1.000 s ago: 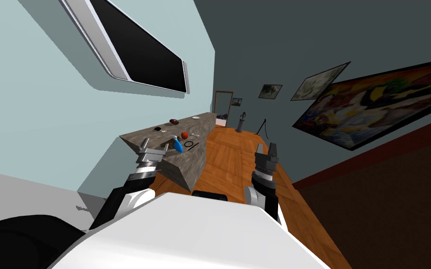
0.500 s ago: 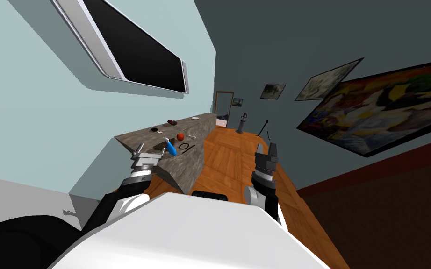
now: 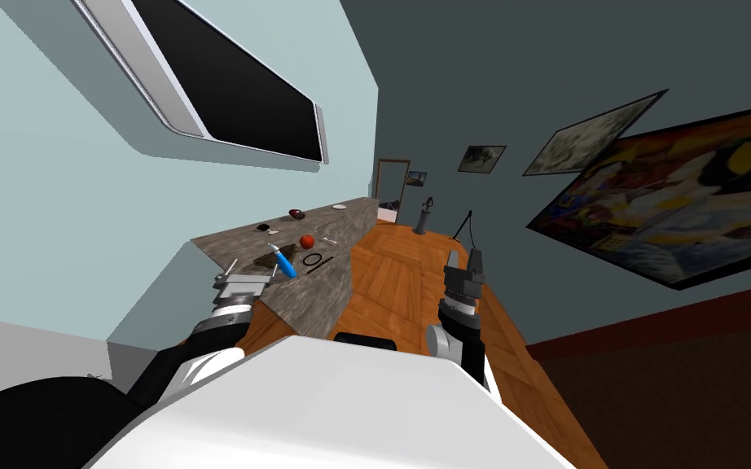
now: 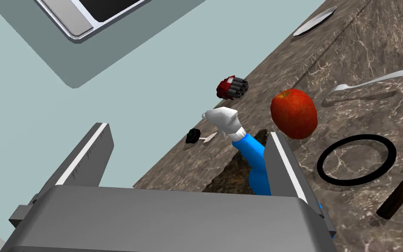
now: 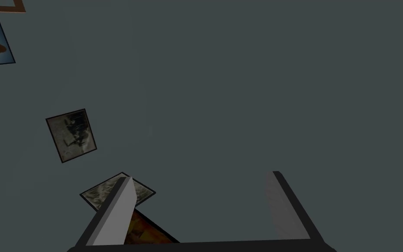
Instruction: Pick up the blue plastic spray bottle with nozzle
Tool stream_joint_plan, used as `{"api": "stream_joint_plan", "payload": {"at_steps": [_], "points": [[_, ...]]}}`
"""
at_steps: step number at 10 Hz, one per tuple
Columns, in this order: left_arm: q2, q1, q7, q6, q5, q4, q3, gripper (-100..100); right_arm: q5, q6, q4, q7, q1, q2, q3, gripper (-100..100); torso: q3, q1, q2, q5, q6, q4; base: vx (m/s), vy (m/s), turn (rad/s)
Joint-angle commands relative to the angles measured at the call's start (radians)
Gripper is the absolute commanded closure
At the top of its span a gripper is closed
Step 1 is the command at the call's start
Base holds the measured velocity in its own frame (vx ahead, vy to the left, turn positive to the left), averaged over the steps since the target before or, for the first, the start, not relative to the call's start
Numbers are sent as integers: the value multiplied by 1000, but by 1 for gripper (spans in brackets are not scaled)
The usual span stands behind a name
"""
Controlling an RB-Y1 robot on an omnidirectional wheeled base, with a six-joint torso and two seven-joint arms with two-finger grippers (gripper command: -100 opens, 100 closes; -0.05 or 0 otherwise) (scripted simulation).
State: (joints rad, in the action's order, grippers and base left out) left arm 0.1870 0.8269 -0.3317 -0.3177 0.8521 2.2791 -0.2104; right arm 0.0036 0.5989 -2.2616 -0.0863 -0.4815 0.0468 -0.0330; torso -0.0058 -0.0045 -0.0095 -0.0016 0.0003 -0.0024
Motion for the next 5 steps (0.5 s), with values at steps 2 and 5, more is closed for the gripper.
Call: {"api": "stream_joint_plan", "payload": {"at_steps": [2, 5], "points": [[-3, 26, -34, 15, 73, -14, -22, -100, 0, 0, 0, 0, 0, 0, 0, 0, -1, 1, -2, 0, 0, 0, 152, -68, 67], [-5, 75, -99, 41, 165, -37, -66, -100, 0, 0, 0, 0, 0, 0, 0, 0, 0, 3, 0, 1, 0, 0, 155, -71, 67]]}}
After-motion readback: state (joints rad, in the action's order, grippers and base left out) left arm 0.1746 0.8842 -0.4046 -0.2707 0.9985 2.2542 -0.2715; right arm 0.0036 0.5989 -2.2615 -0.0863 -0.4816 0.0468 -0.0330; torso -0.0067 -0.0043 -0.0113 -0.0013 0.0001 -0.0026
